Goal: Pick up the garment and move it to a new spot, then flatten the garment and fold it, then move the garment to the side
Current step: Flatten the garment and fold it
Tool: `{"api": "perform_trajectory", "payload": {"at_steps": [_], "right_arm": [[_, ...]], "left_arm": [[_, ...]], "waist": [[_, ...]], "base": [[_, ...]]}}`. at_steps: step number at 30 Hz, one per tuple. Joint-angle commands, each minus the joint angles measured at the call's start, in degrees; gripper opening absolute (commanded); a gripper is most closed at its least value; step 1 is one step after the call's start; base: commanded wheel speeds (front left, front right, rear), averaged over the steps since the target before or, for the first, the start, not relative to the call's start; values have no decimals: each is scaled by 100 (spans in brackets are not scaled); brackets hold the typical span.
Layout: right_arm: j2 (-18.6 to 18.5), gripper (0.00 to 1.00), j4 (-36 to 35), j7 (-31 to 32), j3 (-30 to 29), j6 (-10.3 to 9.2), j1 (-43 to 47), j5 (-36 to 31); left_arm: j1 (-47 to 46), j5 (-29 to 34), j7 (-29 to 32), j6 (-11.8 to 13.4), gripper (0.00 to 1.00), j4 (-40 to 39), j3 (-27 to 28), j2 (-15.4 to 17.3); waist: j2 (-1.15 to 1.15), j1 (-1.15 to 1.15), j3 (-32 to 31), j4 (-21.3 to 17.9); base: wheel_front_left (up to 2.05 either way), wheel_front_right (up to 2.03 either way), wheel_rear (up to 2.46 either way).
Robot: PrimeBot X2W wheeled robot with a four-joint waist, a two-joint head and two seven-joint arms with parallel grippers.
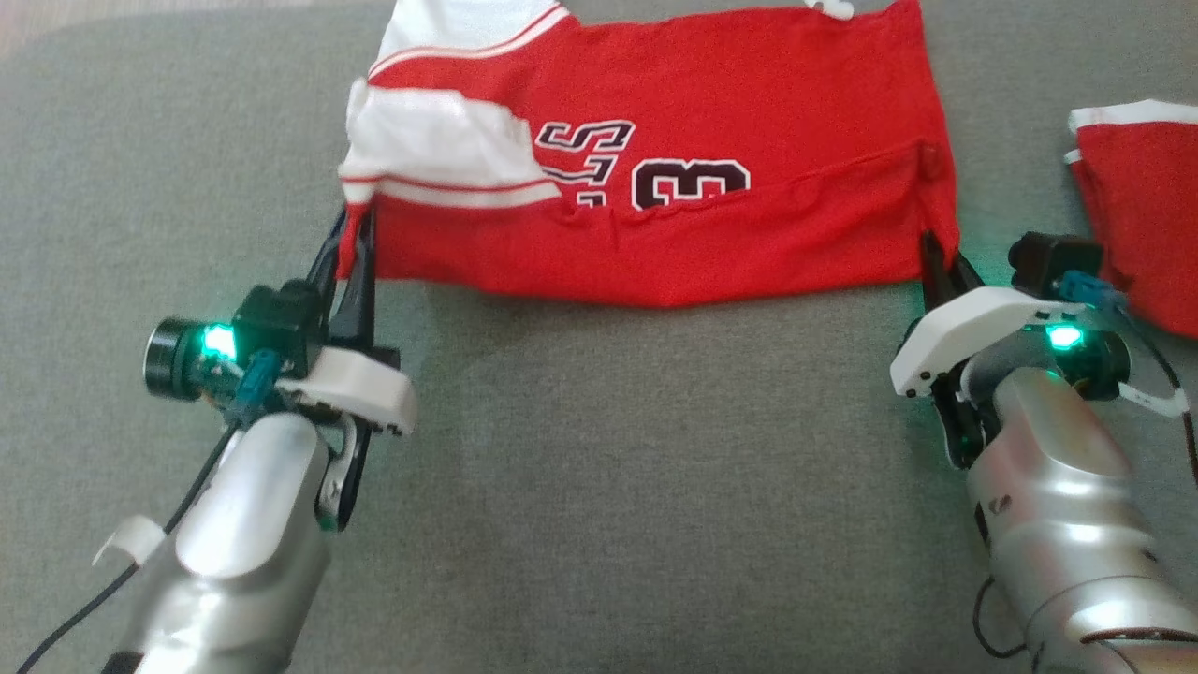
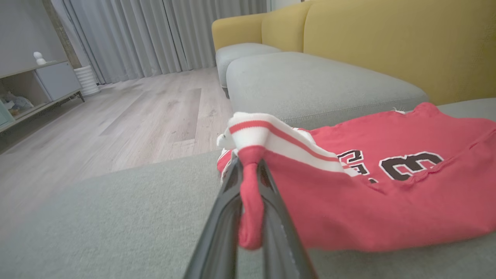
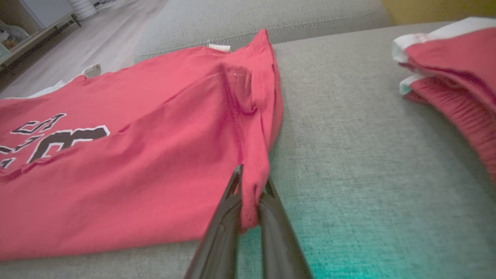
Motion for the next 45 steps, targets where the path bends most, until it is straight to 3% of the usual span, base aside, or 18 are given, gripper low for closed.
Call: {"api": "perform_trajectory", "payload": {"at_steps": [1,18,31,32,33,34,35,38,45], "right_arm": [[41,0,-88,-160,75,-5,-45,5],[41,0,-545,-429,194,-5,1191,559],[41,0,-1632,87,-33,-5,2143,630],[41,67,-1734,103,-59,-5,2202,627],[41,100,-1839,105,-87,-5,2255,646],[41,100,-1945,99,-108,-5,2302,667],[41,100,-2059,79,-117,-5,2344,656],[41,100,-2399,-3,-102,-5,2446,729],[41,100,-3335,-394,240,-5,2638,1014]], "left_arm": [[-24,-25,11,42,0,-95,175,242],[1267,-344,544,94,0,-85,48,473],[1758,-455,959,174,0,-546,-130,485],[1763,-465,986,179,0,-557,-136,484],[1765,-474,1014,185,2,-568,-144,479],[1761,-478,1037,193,39,-580,-151,475],[1755,-476,1051,196,63,-596,-164,474],[1722,-511,963,229,100,-669,-119,454],[1375,-466,178,285,100,-924,102,445]], "waist": [[0,0,-102,-57],[0,0,-1289,-340],[0,0,-1414,-372],[0,0,-1397,-375],[0,0,-1378,-374],[0,0,-1357,-372],[0,0,-1334,-372],[0,0,-1248,-383],[0,0,-980,-485]], "base": [[0,0,0],[0,0,0],[0,0,0],[0,0,0],[0,0,0],[0,0,0],[0,0,0],[0,0,0],[0,0,0]]}}
